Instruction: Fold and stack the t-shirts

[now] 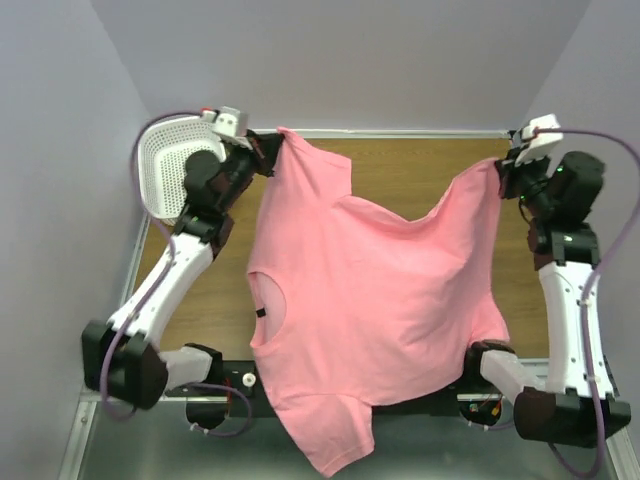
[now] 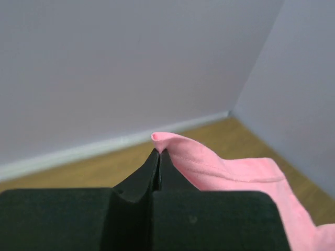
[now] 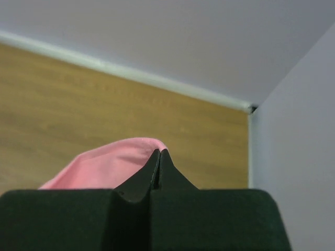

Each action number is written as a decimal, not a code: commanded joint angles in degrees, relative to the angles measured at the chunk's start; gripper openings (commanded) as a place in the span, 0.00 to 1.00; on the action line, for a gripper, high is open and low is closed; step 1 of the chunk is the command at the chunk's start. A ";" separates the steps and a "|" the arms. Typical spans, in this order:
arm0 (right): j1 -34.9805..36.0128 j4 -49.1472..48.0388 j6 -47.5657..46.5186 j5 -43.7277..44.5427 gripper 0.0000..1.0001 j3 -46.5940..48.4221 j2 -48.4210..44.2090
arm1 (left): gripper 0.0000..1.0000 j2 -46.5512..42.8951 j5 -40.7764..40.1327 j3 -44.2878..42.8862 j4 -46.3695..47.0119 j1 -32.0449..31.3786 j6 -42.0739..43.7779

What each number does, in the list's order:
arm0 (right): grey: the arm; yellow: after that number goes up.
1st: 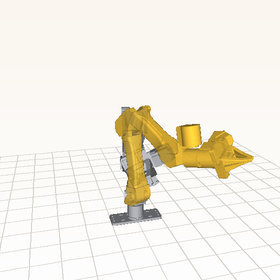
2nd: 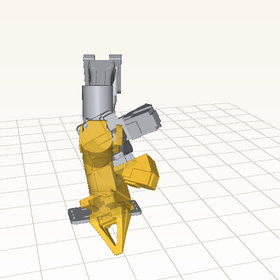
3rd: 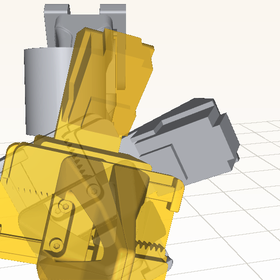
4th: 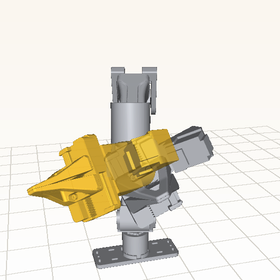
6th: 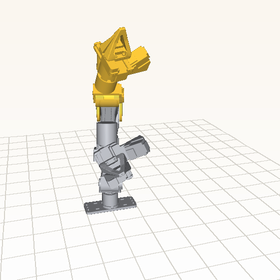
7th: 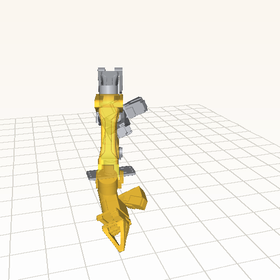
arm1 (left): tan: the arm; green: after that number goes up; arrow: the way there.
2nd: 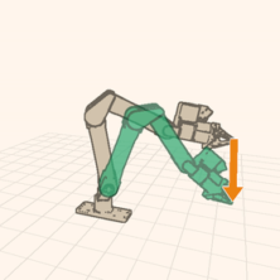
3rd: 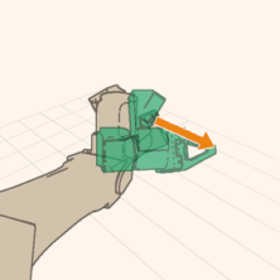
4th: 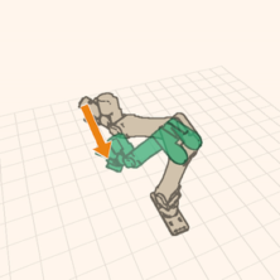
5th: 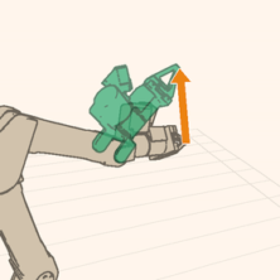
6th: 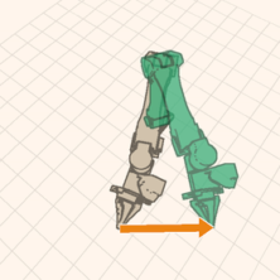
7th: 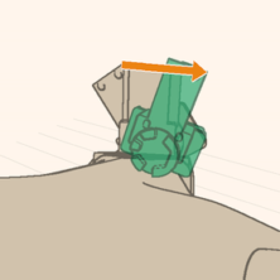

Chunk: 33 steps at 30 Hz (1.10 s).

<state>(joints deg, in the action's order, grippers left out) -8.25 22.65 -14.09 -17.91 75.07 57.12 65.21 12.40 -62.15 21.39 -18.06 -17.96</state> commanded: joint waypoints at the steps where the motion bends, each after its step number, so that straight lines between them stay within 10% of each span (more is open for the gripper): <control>1: -0.10 -16.80 -1.56 -4.40 0.01 -17.02 3.23 | 0.00 12.60 -3.96 1.69 6.21 0.31 -1.82; 6: -0.10 -33.62 0.11 -7.32 0.00 -25.06 20.80 | 0.00 35.36 -6.94 -8.75 0.08 0.40 -2.44; 13: -0.10 -38.65 2.83 -3.80 0.01 -12.33 46.13 | 0.00 55.70 -9.85 -32.21 -15.04 1.36 -3.92; 33: -1.77 -37.69 5.74 8.68 0.01 -3.53 56.17 | 0.00 64.69 -7.40 -46.22 -19.28 6.20 -4.19</control>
<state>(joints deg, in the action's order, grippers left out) -9.41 -14.41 -8.97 -10.96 70.24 111.39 129.40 3.70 -107.70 0.69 -12.34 -22.22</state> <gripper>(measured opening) 0.006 0.007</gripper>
